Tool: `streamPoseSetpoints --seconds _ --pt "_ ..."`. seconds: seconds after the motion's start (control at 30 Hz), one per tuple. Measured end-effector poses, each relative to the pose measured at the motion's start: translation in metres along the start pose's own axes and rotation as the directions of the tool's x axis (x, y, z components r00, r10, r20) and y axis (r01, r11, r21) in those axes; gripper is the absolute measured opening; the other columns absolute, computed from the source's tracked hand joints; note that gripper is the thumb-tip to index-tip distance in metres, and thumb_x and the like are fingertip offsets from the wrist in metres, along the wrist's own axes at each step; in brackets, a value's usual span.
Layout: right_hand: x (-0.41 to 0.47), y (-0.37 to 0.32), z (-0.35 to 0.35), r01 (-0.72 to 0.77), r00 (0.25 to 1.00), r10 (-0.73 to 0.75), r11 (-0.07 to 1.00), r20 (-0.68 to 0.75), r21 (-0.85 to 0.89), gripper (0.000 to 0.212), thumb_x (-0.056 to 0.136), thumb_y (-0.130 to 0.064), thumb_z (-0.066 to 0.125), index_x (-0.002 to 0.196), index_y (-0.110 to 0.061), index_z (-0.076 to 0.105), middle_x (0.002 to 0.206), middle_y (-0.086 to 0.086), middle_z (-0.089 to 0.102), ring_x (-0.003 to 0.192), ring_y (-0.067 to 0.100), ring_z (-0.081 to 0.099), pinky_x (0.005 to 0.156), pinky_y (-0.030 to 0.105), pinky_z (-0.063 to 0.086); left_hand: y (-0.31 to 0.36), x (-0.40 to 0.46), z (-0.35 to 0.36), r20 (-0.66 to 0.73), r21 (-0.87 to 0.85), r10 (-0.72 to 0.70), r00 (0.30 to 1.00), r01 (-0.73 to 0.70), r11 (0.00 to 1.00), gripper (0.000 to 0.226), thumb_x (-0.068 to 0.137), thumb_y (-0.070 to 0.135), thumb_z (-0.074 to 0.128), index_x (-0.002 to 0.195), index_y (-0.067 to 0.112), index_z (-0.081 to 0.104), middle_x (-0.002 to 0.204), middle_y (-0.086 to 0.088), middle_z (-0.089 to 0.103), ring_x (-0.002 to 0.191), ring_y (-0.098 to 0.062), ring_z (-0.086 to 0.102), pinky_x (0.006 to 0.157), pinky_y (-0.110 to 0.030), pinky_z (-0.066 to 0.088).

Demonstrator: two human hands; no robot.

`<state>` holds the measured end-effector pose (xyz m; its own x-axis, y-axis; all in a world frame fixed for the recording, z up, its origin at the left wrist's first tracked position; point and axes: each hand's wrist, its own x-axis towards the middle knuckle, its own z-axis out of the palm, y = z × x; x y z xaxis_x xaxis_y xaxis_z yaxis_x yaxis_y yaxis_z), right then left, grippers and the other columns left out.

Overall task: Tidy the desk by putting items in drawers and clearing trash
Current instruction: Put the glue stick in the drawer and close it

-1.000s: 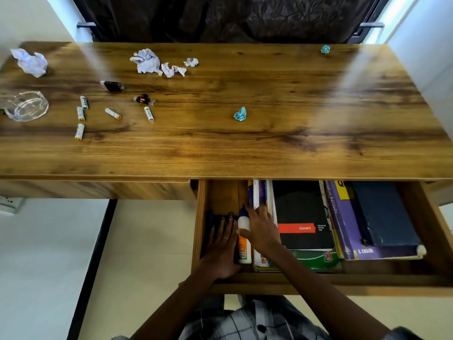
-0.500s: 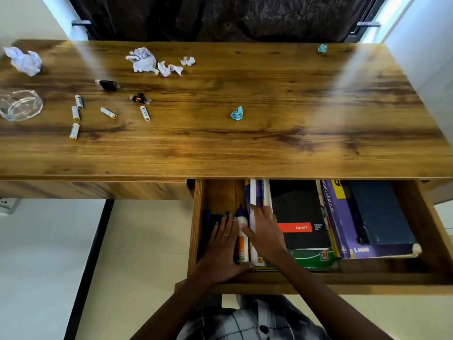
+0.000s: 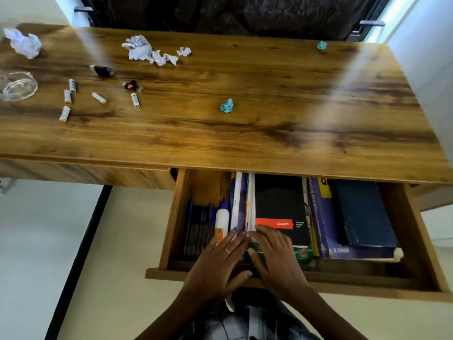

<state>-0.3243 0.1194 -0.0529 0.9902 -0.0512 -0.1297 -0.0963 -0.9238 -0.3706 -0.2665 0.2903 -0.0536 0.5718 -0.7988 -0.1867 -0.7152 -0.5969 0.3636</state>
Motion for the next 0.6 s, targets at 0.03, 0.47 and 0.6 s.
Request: streamPoseSetpoints --seconds 0.03,0.47,0.6 --pt "-0.006 -0.002 -0.001 -0.016 1.0 0.015 0.999 -0.025 -0.045 0.04 0.094 -0.048 0.026 0.125 -0.03 0.045 0.13 -0.007 0.052 0.122 0.012 0.049 0.103 0.028 0.027 0.001 -0.001 0.002 -0.006 0.044 0.031 0.999 -0.031 0.999 0.064 0.095 0.059 0.015 0.144 0.021 0.03 0.149 0.002 0.037 0.14 -0.016 0.029 0.116 -0.041 0.019" --pt "-0.084 -0.009 0.045 -0.091 0.945 0.023 0.976 -0.326 -0.197 0.051 0.097 -0.033 0.023 0.142 -0.011 0.031 0.155 0.007 0.022 0.144 0.026 0.016 0.116 0.045 0.014 0.038 -0.035 0.039 -0.209 0.115 0.047 0.977 -0.023 0.993 0.056 0.099 0.044 0.014 0.145 0.015 0.028 0.153 -0.003 0.027 0.142 -0.02 0.021 0.115 -0.039 0.005" --pt "-0.103 -0.003 0.069 -0.109 0.944 -0.003 0.941 -0.33 -0.32 0.073 0.086 -0.031 0.038 0.15 -0.013 0.007 0.159 0.005 -0.002 0.147 0.025 0.001 0.118 0.046 0.003 0.04 -0.046 0.058 -0.177 0.156 0.147 0.973 -0.12 0.98 0.062 0.097 0.049 0.025 0.149 0.017 0.013 0.155 0.001 0.016 0.142 -0.018 0.018 0.116 -0.037 0.004"
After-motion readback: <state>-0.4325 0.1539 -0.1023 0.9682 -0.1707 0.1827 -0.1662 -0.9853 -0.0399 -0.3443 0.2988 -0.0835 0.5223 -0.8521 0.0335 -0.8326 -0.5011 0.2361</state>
